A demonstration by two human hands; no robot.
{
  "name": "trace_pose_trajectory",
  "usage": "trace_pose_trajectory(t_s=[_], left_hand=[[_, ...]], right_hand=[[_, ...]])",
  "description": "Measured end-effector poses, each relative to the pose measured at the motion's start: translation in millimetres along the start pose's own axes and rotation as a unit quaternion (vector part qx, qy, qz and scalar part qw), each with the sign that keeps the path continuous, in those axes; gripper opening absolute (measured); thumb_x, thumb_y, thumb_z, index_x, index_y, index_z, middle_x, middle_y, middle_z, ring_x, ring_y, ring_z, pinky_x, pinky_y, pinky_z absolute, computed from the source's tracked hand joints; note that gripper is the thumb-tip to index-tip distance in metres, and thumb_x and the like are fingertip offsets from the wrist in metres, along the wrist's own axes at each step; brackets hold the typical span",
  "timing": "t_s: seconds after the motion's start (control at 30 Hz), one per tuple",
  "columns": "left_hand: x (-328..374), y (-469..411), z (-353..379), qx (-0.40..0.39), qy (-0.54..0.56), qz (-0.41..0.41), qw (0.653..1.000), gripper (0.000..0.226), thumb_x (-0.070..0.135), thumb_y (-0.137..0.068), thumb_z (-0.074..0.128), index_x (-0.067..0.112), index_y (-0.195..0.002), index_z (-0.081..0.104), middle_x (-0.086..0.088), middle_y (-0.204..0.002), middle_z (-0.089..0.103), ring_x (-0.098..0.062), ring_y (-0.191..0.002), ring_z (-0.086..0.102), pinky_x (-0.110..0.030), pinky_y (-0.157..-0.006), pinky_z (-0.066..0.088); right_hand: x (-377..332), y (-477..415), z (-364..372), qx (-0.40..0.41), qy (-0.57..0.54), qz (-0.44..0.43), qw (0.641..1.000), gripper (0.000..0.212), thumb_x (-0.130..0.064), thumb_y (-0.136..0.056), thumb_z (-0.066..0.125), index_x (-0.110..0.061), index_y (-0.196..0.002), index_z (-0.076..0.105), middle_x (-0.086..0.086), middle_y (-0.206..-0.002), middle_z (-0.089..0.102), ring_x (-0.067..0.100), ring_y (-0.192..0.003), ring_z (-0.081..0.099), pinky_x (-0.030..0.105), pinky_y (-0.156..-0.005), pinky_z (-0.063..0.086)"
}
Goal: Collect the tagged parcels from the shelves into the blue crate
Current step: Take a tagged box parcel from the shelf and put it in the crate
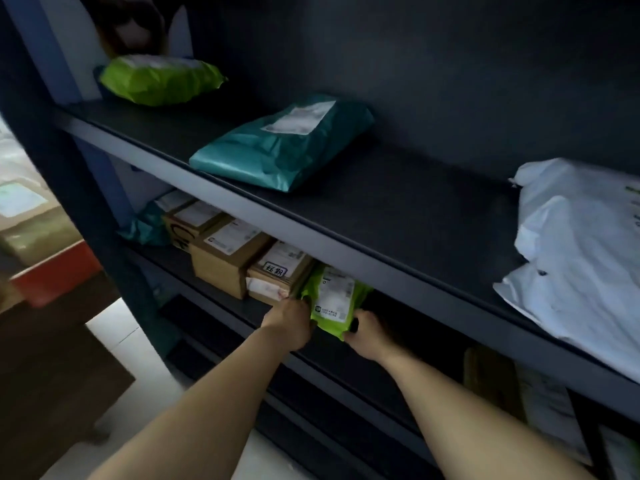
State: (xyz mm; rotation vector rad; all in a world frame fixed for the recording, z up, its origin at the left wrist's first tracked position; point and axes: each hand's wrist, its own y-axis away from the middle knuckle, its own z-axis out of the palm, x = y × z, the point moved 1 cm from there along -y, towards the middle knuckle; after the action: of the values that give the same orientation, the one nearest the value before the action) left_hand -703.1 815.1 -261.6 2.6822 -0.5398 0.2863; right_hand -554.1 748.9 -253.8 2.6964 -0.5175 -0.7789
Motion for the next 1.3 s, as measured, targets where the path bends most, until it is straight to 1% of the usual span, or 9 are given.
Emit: trace_pose_trajectory(t_s=[0.17, 0.27, 0.43, 0.53, 0.67, 0.87, 1.07, 1.2, 1.3], left_hand=[[-0.2, -41.8, 14.0, -0.057, 0.016, 0.005, 0.998, 0.065, 0.019, -0.100, 0.038, 0.000, -0.151, 0.004, -0.020, -0.157, 0.011, -0.034, -0.145, 0.018, -0.039, -0.116, 0.025], [2.2, -51.6, 18.8, -0.077, 0.101, -0.022, 0.992, 0.069, 0.012, -0.099, 0.038, -0.003, -0.151, -0.005, -0.022, -0.157, 0.012, -0.034, -0.145, 0.020, -0.035, -0.115, 0.023], [2.2, -55.9, 26.0, -0.074, 0.196, -0.064, 0.976, 0.066, 0.016, -0.096, 0.048, -0.007, -0.148, 0.013, -0.024, -0.150, 0.028, -0.036, -0.136, 0.035, -0.036, -0.108, 0.034], [2.9, -46.3, 30.3, -0.062, 0.216, -0.079, 0.971, 0.045, 0.018, -0.095, 0.052, -0.005, -0.133, 0.046, -0.022, -0.134, 0.052, -0.035, -0.122, 0.052, -0.034, -0.096, 0.043], [10.1, -25.1, 42.3, -0.078, 0.199, -0.054, 0.975, 0.027, 0.014, -0.094, 0.045, 0.002, -0.112, 0.062, -0.019, -0.113, 0.064, -0.034, -0.105, 0.061, -0.033, -0.078, 0.047], [37.9, 5.6, 48.0, -0.056, 0.237, -0.034, 0.969, 0.016, 0.011, -0.092, 0.043, 0.009, -0.087, 0.058, -0.010, -0.079, 0.057, -0.023, -0.069, 0.054, -0.027, -0.052, 0.036], [61.7, 24.5, 45.8, -0.085, 0.182, -0.010, 0.980, 0.035, 0.016, -0.096, 0.043, 0.003, -0.127, 0.052, -0.023, -0.137, 0.044, -0.035, -0.130, 0.040, -0.036, -0.105, 0.038], [62.3, 29.1, 43.1, -0.132, 0.130, 0.034, 0.982, 0.044, 0.021, -0.102, 0.038, 0.002, -0.142, 0.038, -0.021, -0.146, 0.033, -0.035, -0.131, 0.040, -0.036, -0.111, 0.031], [46.1, 22.9, 40.5, -0.038, 0.150, 0.050, 0.987, 0.048, 0.031, -0.097, 0.048, 0.010, -0.139, 0.046, -0.015, -0.139, 0.045, -0.033, -0.129, 0.042, -0.038, -0.107, 0.038]], right_hand=[[-5.4, -29.4, 15.1, -0.001, -0.154, 0.072, 0.985, 0.055, -0.005, -0.093, 0.058, -0.009, -0.143, 0.036, 0.008, -0.140, 0.048, 0.024, -0.130, 0.045, 0.026, -0.100, 0.038], [1.7, -40.8, 27.3, 0.003, -0.221, 0.120, 0.968, 0.059, -0.008, -0.092, 0.058, -0.015, -0.145, 0.033, 0.006, -0.140, 0.049, 0.024, -0.127, 0.048, 0.030, -0.101, 0.041], [17.2, -47.2, 40.0, 0.044, -0.273, 0.207, 0.938, 0.051, -0.020, -0.089, 0.063, -0.009, -0.137, 0.048, 0.012, -0.131, 0.057, 0.030, -0.117, 0.056, 0.033, -0.089, 0.047], [42.9, -37.2, 44.1, 0.085, -0.176, 0.215, 0.957, 0.032, -0.024, -0.083, 0.065, -0.005, -0.109, 0.066, 0.017, -0.112, 0.068, 0.034, -0.097, 0.067, 0.036, -0.078, 0.056], [62.6, -9.6, 45.5, 0.119, -0.178, 0.197, 0.957, 0.017, -0.018, -0.077, 0.070, -0.022, -0.073, 0.054, 0.010, -0.098, 0.070, 0.032, -0.088, 0.068, 0.042, -0.074, 0.058], [81.7, 27.0, 34.6, 0.140, -0.180, 0.192, 0.955, 0.015, -0.022, -0.083, 0.068, -0.015, -0.092, 0.059, 0.007, -0.105, 0.067, 0.026, -0.095, 0.064, 0.029, -0.072, 0.048], [92.6, 36.0, 27.6, 0.151, -0.172, 0.202, 0.952, 0.022, -0.023, -0.087, 0.066, -0.016, -0.107, 0.062, 0.006, -0.116, 0.064, 0.026, -0.103, 0.062, 0.030, -0.079, 0.049], [88.3, 35.4, 32.5, 0.127, -0.203, 0.216, 0.947, 0.036, -0.024, -0.089, 0.062, -0.013, -0.124, 0.056, 0.009, -0.125, 0.060, 0.028, -0.108, 0.060, 0.030, -0.077, 0.048], [76.6, 34.4, 29.8, 0.149, -0.119, 0.225, 0.956, 0.046, -0.027, -0.090, 0.060, -0.012, -0.132, 0.048, 0.014, -0.134, 0.050, 0.032, -0.120, 0.051, 0.033, -0.086, 0.046]])
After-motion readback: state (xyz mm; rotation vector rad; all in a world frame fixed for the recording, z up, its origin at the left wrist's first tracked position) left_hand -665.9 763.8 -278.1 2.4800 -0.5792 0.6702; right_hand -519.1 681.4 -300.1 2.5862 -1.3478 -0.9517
